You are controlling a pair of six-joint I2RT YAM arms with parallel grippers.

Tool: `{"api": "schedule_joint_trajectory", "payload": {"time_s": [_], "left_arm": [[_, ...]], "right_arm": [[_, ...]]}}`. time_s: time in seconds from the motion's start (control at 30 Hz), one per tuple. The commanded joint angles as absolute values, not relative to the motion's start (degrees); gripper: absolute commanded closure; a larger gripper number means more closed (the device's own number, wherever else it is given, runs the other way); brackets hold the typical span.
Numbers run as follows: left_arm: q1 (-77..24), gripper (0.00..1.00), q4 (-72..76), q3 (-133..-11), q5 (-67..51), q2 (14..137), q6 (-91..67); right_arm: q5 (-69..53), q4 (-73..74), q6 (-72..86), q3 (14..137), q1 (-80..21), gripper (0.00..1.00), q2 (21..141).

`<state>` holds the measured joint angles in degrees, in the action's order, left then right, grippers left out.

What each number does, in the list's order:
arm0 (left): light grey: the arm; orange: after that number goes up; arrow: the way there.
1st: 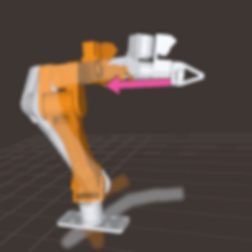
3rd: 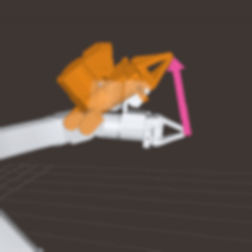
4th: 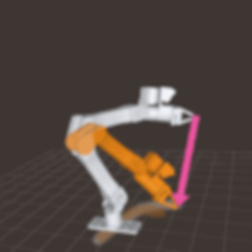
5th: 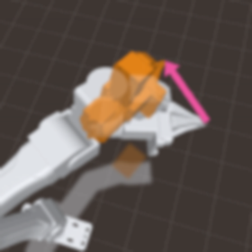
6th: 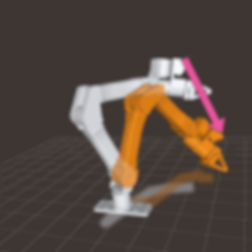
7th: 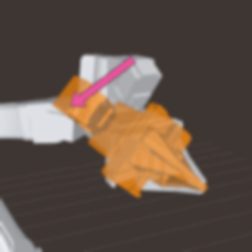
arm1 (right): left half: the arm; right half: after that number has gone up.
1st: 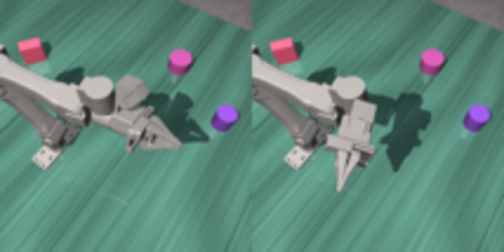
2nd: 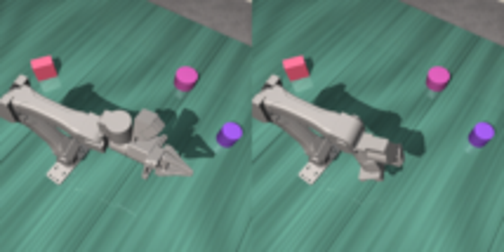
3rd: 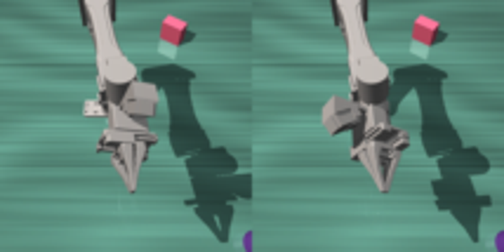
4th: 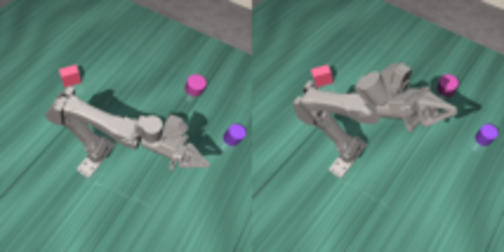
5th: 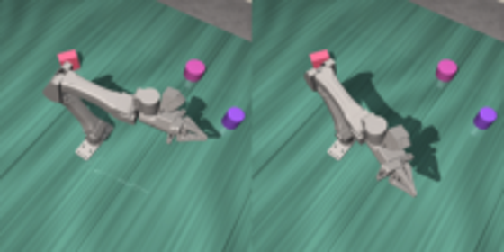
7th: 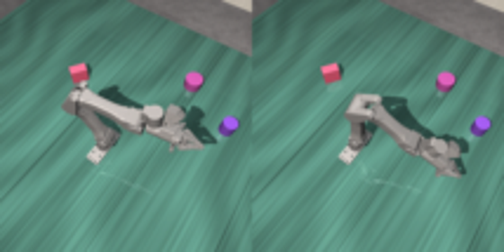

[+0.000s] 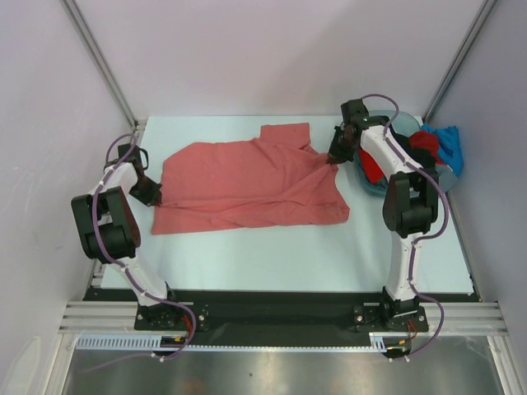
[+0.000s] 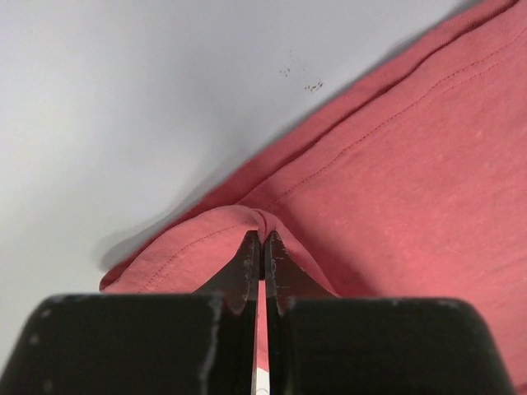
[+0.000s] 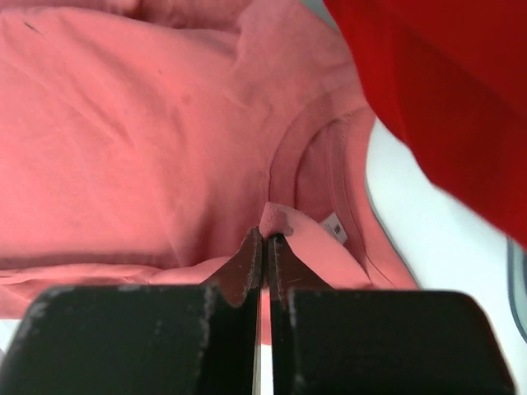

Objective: Fold and stack the t-shirts
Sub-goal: Fold the tshirt

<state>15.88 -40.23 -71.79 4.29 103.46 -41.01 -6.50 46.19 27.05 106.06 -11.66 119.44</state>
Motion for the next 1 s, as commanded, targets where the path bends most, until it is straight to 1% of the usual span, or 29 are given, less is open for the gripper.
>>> {"api": "schedule_joint_trajectory", "payload": {"time_s": [0.0, 0.23, 0.67, 0.87, 0.97], "left_arm": [[16.08, 1.0, -40.43, -74.97, 5.1, 104.06, -40.87], [16.96, 1.0, -40.69, -76.2, 5.1, 104.77, -41.57], [17.75, 1.0, -41.04, -74.53, 4.05, 104.15, -41.75], [17.75, 1.0, -41.05, -73.66, 3.78, 101.43, -40.96], [17.75, 0.99, -41.04, -72.69, 3.61, 100.2, -40.52]], "right_arm": [[-6.59, 46.32, 25.49, 110.47, -12.04, 1.0, 121.46], [-4.67, 47.9, 25.14, 115.04, -12.04, 1.0, 125.68], [-4.57, 47.46, 24.87, 119.09, -13.09, 1.0, 126.47], [-6.32, 48.6, 24.78, 118.57, -13.27, 1.0, 123.93], [-8.6, 50.18, 25.92, 114.89, -14.5, 1.0, 120.51]]}}
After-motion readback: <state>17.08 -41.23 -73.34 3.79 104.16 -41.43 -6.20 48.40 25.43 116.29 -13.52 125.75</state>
